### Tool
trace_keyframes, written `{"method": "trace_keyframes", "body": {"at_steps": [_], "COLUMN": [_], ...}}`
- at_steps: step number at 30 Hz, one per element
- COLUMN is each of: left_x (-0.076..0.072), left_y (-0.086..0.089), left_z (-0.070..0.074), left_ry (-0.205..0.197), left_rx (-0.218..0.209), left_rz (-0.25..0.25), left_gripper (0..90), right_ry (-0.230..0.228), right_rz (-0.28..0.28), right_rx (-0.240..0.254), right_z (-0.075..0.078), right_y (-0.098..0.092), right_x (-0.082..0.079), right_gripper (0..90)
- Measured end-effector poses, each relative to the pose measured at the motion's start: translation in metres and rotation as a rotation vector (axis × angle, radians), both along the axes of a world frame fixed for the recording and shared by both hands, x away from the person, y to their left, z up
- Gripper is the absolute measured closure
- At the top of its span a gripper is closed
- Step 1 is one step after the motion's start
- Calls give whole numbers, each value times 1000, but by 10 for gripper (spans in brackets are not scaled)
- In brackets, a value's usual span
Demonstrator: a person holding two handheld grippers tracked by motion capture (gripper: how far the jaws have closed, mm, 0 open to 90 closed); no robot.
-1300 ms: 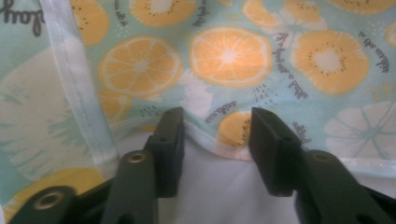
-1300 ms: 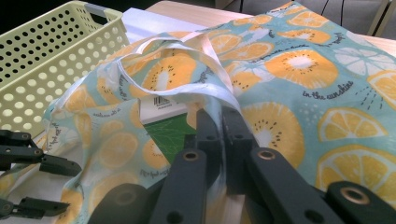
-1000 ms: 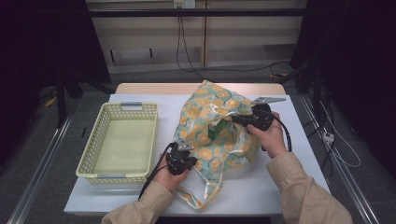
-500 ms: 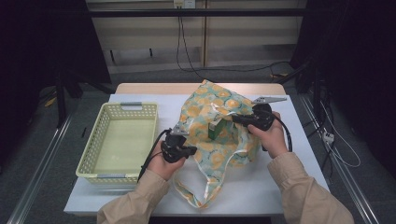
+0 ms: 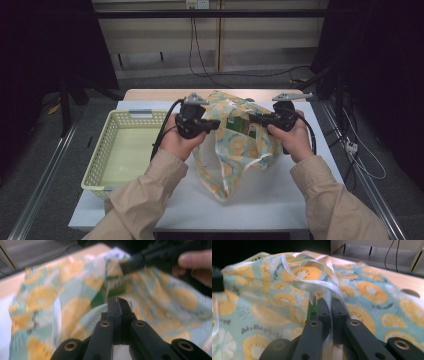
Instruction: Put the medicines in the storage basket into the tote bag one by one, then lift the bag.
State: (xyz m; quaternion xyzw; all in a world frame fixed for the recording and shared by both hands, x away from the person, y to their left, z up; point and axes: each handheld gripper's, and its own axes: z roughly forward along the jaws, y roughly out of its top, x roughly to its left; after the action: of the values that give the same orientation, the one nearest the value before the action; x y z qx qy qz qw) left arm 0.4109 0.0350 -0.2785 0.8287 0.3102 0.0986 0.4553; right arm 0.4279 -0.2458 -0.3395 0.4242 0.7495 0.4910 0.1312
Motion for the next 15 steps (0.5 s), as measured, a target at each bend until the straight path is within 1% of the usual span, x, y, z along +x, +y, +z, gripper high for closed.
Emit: {"method": "trace_keyframes", "body": {"at_steps": [1,2,4,5,6,7,9,10,11,13,15], "left_x": [3,7,15,19,23,27,34,37,40,45,51], "left_y": [-2,-3,-7,-9,-12,-13,-17,-19,-21,-24,-28], "left_z": [8,15,27,32,36,41,48,52,55,62,68], "left_ry": [-8,-7,-28,-29,-32,-40,-34,-41,-40,-52,-66], "left_rx": [-11,-20,-24,-32,-29,-23,-46,-45,-49,-54,-53], "left_rz": [6,9,15,13,14,22,23,24,22,19,24], "left_gripper": [900,900,900,900,900,900,900,900,900,900,900], "right_ry": [-7,-13,-26,-30,-36,-37,-39,-38,-39,-41,-50], "right_rz": [1,3,8,8,8,8,4,1,0,-4,-7], "right_rx": [-3,-5,-3,-2,-10,-6,5,4,9,22,24], "right_z": [6,13,23,28,32,35,40,42,44,49,56], "right_y": [1,1,2,2,3,2,0,-1,-2,-4,-6], "right_x": [1,1,3,3,5,6,9,11,13,16,19], "right_gripper": [875,875,875,875,875,875,875,875,875,875,875]}}
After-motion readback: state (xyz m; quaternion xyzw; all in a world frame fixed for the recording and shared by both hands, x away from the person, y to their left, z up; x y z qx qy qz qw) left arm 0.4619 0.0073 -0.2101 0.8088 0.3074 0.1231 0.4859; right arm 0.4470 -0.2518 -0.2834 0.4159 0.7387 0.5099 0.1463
